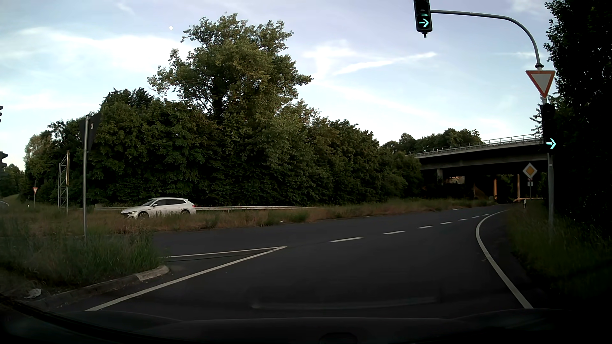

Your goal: Follow the waypoints while adhering to traffic rules and regulations

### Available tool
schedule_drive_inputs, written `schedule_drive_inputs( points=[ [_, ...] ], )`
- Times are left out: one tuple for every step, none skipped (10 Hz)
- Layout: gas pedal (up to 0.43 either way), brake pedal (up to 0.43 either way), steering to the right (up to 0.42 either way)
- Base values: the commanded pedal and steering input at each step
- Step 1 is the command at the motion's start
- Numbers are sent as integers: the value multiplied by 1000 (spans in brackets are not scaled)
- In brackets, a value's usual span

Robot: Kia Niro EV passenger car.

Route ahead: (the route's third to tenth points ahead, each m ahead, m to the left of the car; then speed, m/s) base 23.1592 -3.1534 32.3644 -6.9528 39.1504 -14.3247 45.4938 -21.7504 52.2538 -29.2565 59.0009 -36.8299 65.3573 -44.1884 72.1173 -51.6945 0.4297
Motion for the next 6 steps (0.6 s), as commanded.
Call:
schedule_drive_inputs(
  points=[
    [311,0,87],
    [331,0,86],
    [358,0,86],
    [398,0,86],
    [429,0,86],
    [449,0,86]
  ],
)
